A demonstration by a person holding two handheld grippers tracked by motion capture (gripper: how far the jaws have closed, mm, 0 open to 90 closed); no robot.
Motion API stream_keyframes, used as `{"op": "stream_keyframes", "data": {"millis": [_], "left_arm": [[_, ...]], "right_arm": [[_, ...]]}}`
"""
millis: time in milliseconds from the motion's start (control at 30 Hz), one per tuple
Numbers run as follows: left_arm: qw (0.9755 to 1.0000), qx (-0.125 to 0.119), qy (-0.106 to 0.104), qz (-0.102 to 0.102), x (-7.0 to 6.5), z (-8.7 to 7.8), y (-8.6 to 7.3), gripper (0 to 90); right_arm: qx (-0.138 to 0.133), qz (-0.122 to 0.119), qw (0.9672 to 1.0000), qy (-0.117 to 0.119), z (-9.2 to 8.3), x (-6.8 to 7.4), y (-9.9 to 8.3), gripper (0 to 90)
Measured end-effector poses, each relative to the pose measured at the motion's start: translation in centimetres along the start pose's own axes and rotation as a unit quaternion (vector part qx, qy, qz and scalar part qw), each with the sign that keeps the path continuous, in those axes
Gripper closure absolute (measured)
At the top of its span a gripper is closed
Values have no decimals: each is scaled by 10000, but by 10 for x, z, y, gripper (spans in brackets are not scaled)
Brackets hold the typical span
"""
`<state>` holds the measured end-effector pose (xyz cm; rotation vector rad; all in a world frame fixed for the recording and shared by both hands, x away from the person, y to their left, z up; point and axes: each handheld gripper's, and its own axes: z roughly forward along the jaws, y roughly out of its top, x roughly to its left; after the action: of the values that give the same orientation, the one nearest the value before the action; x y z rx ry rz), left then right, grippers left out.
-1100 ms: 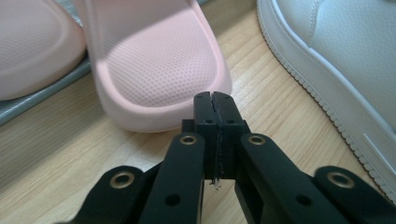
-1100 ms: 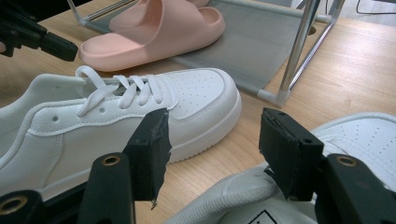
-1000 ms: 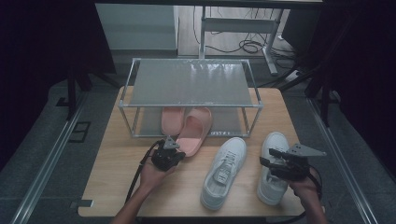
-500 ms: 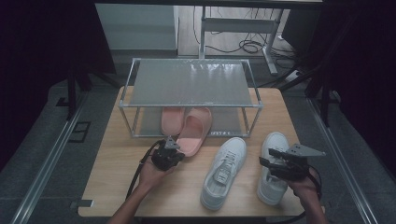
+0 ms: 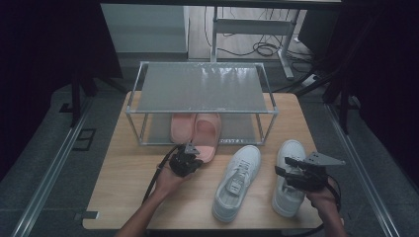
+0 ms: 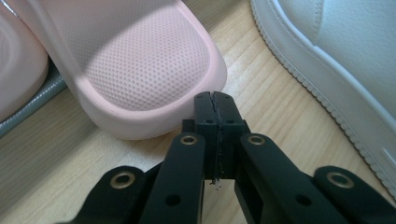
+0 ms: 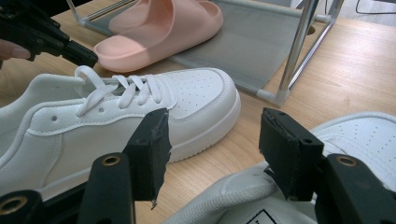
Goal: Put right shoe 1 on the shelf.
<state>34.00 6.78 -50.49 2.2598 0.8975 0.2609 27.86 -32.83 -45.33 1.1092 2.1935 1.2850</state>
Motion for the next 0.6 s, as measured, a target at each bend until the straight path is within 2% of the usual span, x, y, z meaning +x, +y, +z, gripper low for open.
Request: {"op": "stream_keyframes", "data": {"millis": [267,600], "left_arm": [[10000,20,69,21,0,7,10,900],[9999,-41,94,-137,6,17,18,900]], "right_arm": [[-6,-5,10000,-6,0,0,0,439],[-9,0,10000,-16,-1,-1,0,439]]}}
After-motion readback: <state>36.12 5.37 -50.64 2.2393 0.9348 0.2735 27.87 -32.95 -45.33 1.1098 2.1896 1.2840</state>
